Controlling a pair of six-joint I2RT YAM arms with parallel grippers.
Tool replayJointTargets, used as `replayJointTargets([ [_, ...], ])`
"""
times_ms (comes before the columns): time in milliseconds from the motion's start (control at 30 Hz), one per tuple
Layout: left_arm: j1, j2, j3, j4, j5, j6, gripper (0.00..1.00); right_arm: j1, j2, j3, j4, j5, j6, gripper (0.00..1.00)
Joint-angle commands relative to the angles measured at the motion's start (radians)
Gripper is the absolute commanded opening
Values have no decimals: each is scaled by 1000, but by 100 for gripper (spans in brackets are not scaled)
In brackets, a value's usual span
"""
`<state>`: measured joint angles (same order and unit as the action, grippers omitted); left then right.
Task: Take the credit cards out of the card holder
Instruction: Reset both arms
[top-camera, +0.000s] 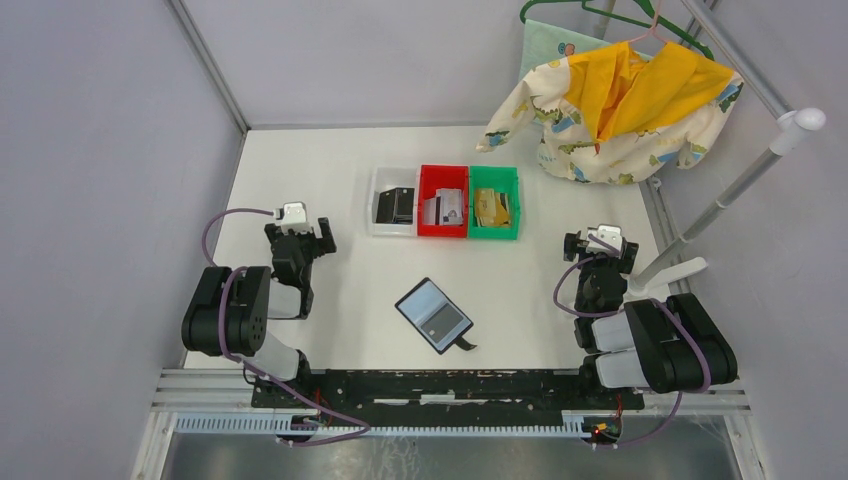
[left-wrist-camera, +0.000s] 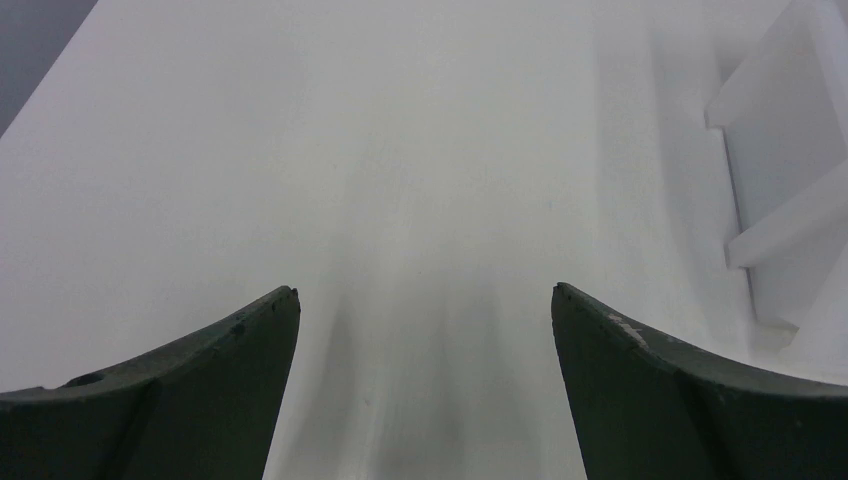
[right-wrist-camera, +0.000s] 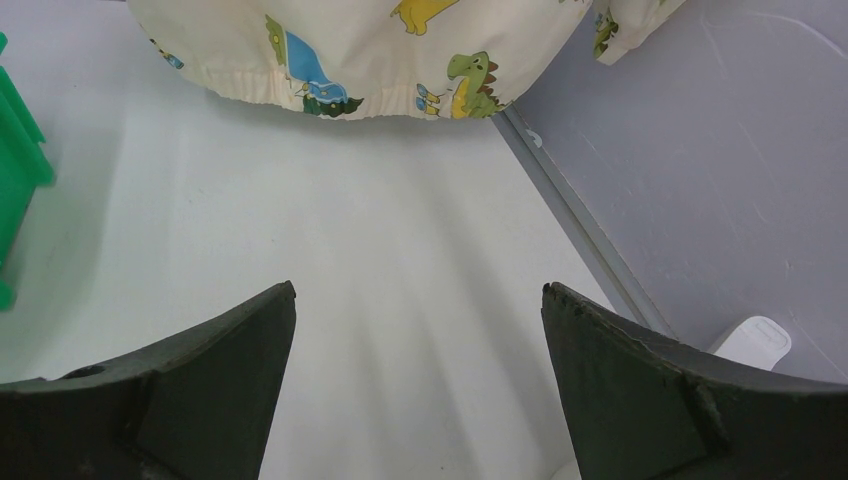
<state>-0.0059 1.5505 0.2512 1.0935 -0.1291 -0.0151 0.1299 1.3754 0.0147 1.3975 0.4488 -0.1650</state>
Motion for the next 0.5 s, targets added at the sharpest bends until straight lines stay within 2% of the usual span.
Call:
replayJointTargets([
  [0, 4, -4, 11, 54, -20, -8, 100, -1, -10, -118, 39, -3, 7, 98],
  [467, 4, -4, 11, 54, -20, -8, 100, -1, -10, -119, 41, -2, 7, 98],
])
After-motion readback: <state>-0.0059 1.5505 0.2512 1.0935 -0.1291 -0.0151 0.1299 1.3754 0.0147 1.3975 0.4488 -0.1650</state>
